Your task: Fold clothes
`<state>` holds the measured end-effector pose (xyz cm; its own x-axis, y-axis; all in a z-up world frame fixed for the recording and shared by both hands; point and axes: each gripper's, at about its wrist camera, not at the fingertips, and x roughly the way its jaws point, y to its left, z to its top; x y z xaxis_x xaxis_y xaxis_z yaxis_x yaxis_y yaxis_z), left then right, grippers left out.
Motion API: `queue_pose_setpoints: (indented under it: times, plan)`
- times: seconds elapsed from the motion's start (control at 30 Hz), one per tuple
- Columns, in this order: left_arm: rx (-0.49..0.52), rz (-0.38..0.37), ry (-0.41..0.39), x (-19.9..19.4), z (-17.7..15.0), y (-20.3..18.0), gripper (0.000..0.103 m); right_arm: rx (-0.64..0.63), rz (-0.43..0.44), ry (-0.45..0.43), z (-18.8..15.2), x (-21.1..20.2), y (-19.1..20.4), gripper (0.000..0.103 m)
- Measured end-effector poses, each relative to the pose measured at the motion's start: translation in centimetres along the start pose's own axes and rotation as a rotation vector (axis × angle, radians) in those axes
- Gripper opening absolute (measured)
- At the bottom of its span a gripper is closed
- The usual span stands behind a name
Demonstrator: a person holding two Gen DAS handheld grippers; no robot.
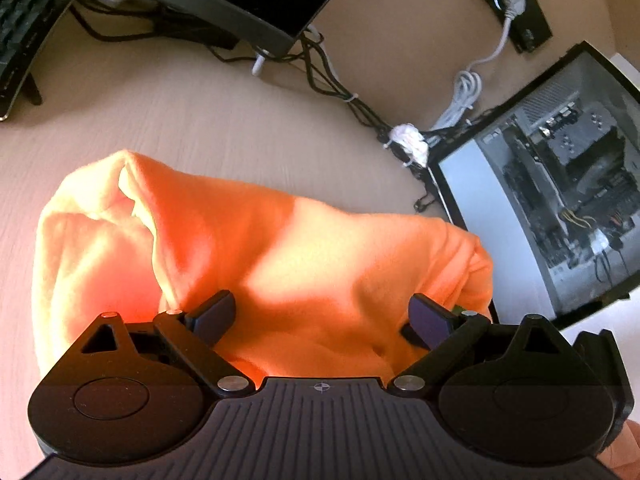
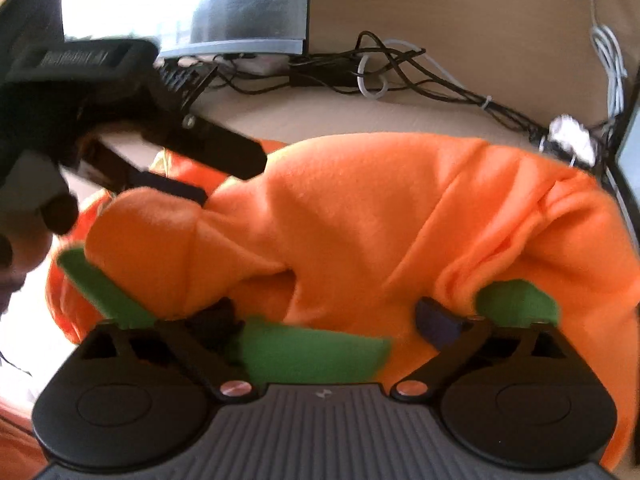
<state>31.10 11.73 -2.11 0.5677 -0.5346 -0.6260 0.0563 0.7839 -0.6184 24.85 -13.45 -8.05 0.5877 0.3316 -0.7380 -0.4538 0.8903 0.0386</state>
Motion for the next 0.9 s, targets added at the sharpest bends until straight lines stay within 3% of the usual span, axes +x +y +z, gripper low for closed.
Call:
queue_pose_setpoints:
  times: [0.13, 0.2, 0.37, 0.5, 0.6, 0.67, 0.73, 0.77, 0.87, 0.9]
  plan:
    - [-0.038, -0.039, 0.008, -1.8, 0.5, 1.5, 0.097, 0.057, -0.049, 0.030, 0.6, 0.7, 1.0, 0.103]
    - [-0.062, -0.021, -0.028, -4.0, 0.6, 2.5, 0.097, 0.085, -0.073, 0.045, 0.8, 1.0, 1.4, 0.103]
    - [-0.069, 0.105, -0.092, -9.3, 1.7, 5.2, 0.097, 0.090, -0.098, 0.137, 2.3, 1.1, 1.7, 0.103]
    - [0.017, 0.143, -0.103, -11.3, 2.0, 6.5, 0.097, 0.061, -0.203, 0.034, 2.7, -3.6, 3.5, 0.103]
    - [0.023, 0.071, -0.112, -11.4, 1.7, 6.6, 0.097, 0.111, -0.252, -0.054, 2.6, -6.8, 4.3, 0.103]
    - [-0.002, -0.039, -0.123, -11.2, 1.4, 6.5, 0.097, 0.189, -0.252, -0.083, 2.4, -7.5, 3.9, 0.103]
    - [-0.015, -0.102, -0.094, -10.3, 1.4, 5.6, 0.097, 0.266, -0.271, -0.056, 1.6, -6.5, 3.3, 0.103]
    - [-0.015, -0.133, -0.072, -9.8, 1.4, 5.0, 0.097, 0.301, -0.313, 0.002, 0.8, -5.4, 3.1, 0.103]
    - [0.051, -0.202, -0.033, -8.2, 0.2, 2.9, 0.097, 0.277, -0.456, 0.138, -1.7, -3.0, 3.6, 0.103]
    - [0.070, -0.222, -0.025, -7.8, -0.3, 2.3, 0.097, 0.267, -0.469, 0.125, -1.7, -3.5, 4.0, 0.103]
